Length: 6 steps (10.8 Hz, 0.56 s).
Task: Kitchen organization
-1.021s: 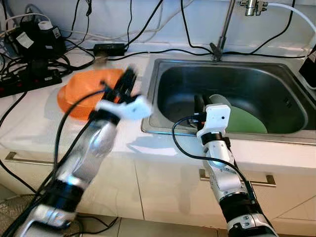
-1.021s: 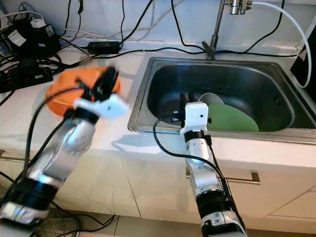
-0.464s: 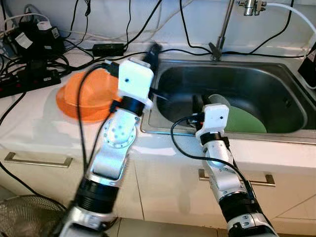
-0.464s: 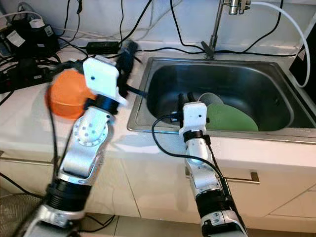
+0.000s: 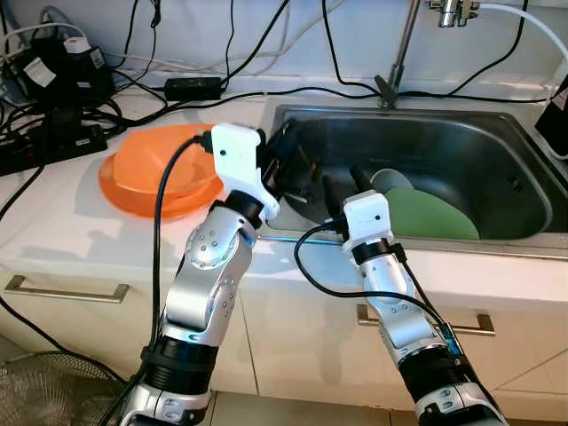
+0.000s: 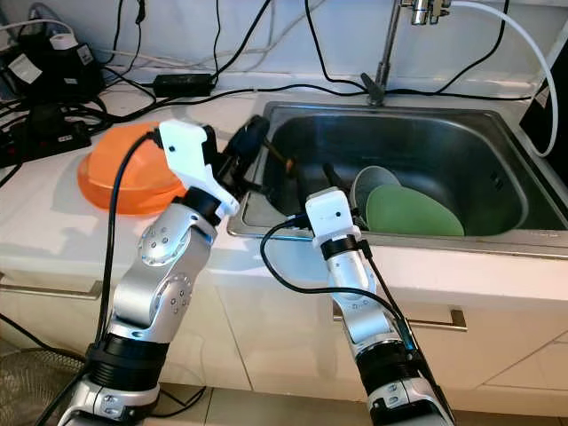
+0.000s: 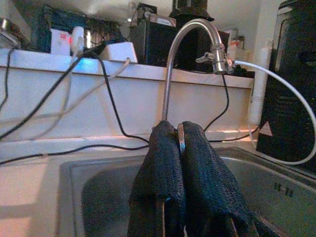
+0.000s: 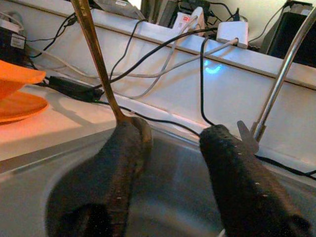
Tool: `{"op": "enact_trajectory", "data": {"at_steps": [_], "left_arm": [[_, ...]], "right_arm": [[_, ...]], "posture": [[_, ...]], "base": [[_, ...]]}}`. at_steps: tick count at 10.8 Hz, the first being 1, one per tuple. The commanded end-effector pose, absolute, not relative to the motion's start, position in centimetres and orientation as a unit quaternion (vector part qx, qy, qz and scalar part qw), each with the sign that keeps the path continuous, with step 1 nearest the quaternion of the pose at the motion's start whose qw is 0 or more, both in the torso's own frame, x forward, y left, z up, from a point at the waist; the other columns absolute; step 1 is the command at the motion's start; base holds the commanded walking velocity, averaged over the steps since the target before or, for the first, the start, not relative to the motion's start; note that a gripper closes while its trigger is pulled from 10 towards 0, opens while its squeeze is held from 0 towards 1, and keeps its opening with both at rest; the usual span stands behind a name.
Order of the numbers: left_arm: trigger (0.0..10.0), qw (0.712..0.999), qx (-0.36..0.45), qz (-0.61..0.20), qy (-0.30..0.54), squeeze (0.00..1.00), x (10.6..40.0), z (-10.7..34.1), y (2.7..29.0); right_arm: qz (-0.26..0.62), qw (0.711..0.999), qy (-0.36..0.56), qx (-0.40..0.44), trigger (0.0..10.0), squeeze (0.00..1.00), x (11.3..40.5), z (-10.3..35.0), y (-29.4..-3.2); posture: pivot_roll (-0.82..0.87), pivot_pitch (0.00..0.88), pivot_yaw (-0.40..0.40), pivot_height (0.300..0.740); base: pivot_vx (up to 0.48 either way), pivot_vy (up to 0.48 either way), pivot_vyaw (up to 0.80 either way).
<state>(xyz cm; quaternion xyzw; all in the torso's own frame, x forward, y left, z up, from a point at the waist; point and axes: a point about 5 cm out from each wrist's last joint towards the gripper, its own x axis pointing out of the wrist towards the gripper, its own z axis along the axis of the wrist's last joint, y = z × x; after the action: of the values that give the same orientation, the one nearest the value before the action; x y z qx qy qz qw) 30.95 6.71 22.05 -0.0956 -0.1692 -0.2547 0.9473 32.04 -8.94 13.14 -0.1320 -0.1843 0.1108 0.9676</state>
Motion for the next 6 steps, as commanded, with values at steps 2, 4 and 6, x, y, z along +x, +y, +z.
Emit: {"op": "enact_trajectory", "data": {"at_steps": [2, 4, 6], "left_arm": [[10.0, 0.943, -0.11, -0.265, -0.171, 0.0, 30.7, 22.6, 6.88], [10.0, 0.938, -0.112, -0.277, -0.176, 0.0, 30.66, 22.85, 6.83], [10.0, 0.931, -0.129, -0.294, -0.175, 0.0, 30.49, 23.02, 6.6]], "right_arm": [[0.118, 0.969, -0.164, -0.143, 10.0, 1.0, 31.75, 12.05, -8.79], [0.122, 0.968, -0.16, -0.148, 10.0, 0.0, 31.73, 11.9, -8.54], [0.123, 0.968, -0.162, -0.145, 10.0, 0.0, 31.7, 11.92, -8.37]], "posture": [[0.09, 0.0, 0.043, 0.74], [0.09, 0.0, 0.048, 0.74], [0.09, 0.0, 0.054, 0.74]], "base": [[0.0, 0.0, 0.0], [0.0, 0.0, 0.0], [0.0, 0.0, 0.0]]}}
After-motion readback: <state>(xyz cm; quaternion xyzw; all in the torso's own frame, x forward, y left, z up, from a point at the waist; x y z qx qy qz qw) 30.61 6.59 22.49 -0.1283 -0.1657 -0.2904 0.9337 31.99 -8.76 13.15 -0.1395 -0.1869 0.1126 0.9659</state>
